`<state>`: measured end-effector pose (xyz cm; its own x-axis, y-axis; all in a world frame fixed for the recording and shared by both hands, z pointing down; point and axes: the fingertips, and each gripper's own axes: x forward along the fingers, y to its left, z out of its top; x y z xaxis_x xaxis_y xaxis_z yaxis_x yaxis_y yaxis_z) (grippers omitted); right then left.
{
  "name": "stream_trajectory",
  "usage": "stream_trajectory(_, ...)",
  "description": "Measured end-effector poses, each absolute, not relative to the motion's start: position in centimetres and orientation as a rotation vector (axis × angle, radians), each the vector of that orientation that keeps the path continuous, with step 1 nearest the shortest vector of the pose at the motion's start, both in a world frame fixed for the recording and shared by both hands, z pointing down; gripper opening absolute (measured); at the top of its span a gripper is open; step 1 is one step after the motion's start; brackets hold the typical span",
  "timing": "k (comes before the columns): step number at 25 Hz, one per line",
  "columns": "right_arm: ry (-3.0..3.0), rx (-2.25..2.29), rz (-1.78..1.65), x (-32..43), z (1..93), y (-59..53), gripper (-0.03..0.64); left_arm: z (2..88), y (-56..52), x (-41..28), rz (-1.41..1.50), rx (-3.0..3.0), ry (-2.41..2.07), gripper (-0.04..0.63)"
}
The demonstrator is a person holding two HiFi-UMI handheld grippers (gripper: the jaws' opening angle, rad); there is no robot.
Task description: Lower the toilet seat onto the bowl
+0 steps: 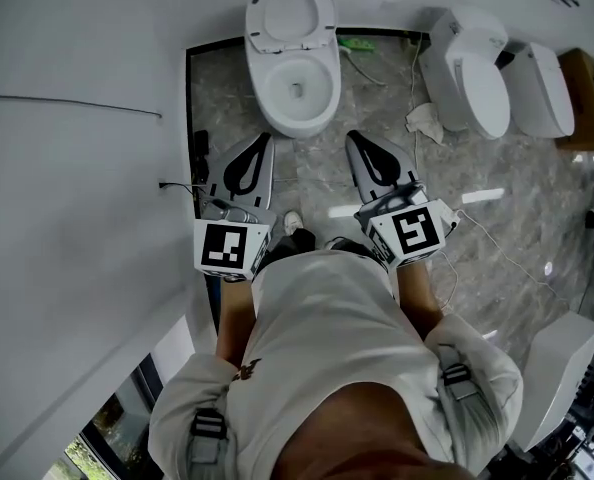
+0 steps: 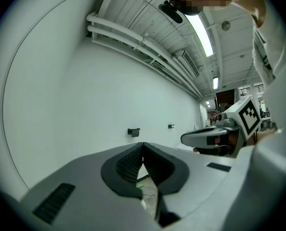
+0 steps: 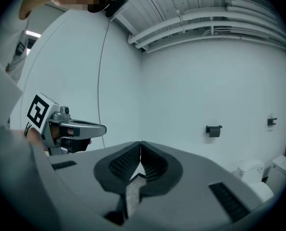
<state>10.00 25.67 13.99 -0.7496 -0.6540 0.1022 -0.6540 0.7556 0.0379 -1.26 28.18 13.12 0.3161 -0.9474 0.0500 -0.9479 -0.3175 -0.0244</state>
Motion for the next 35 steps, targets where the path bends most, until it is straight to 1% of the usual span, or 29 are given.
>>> stream_trajectory(11,-2.763,1.164,0.011,8.4,14.2,22.5,0.021,13.5,23.9,-3.3,0.072,2.587,-1.721,0.023)
stream_trajectory(23,-2.765,1.158,0.03,9.1,15.1,17.6,0.021,14.2,19.1,-2.3,0.094,2.579,-1.719,0.023)
stream_trajectory(35,-2.849,1.019,0.04,11.0,14.5,9.3,0.021,13.2,11.8,-0.1,0.13,2.495,-1.854,0.023)
